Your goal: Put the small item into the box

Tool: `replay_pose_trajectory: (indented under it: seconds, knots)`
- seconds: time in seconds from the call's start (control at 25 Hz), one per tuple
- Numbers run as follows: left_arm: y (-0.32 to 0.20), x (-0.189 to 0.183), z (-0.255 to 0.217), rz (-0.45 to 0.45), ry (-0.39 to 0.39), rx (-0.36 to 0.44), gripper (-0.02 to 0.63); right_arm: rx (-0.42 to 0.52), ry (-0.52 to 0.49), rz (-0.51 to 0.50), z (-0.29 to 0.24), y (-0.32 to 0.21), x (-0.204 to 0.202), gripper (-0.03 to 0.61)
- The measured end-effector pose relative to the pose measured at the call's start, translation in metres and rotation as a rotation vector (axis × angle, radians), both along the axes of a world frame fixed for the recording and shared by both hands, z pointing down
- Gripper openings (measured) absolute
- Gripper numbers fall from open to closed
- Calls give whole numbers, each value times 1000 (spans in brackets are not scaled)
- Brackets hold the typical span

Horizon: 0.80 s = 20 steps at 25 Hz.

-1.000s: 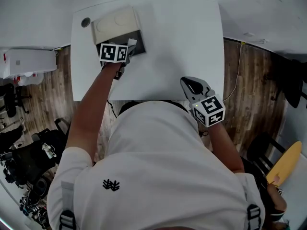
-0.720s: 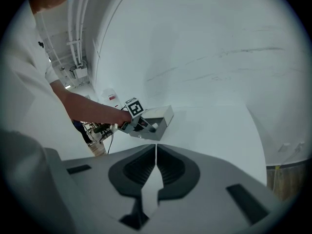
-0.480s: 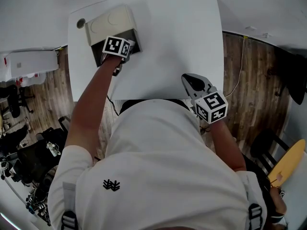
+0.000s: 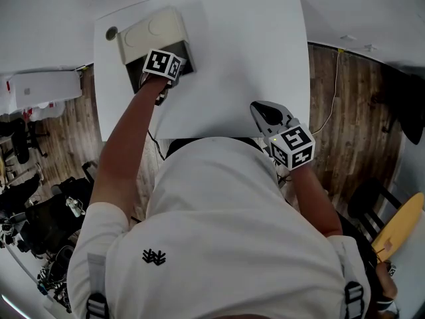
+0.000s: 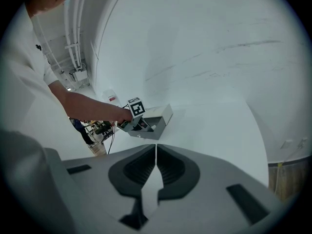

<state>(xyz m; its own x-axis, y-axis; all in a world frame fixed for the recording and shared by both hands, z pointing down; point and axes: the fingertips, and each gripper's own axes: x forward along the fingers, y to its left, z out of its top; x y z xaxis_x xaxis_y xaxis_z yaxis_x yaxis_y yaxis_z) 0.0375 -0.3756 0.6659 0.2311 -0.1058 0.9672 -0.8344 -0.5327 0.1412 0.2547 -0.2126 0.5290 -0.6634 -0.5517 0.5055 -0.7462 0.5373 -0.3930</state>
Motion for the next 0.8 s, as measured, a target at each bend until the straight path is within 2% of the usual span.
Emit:
replay_pose_trajectory:
  seconds: [0.36, 0.64, 0.8]
  knots:
    - [4, 0, -15, 1, 59, 27, 198, 7, 7, -26, -2, 0, -15, 11]
    - [7, 14, -41, 8, 161, 79, 209, 15, 15, -59, -2, -9, -22, 11]
    - [19, 6, -63, 12, 232, 117, 209, 31, 29, -78, -10, -10, -43, 11]
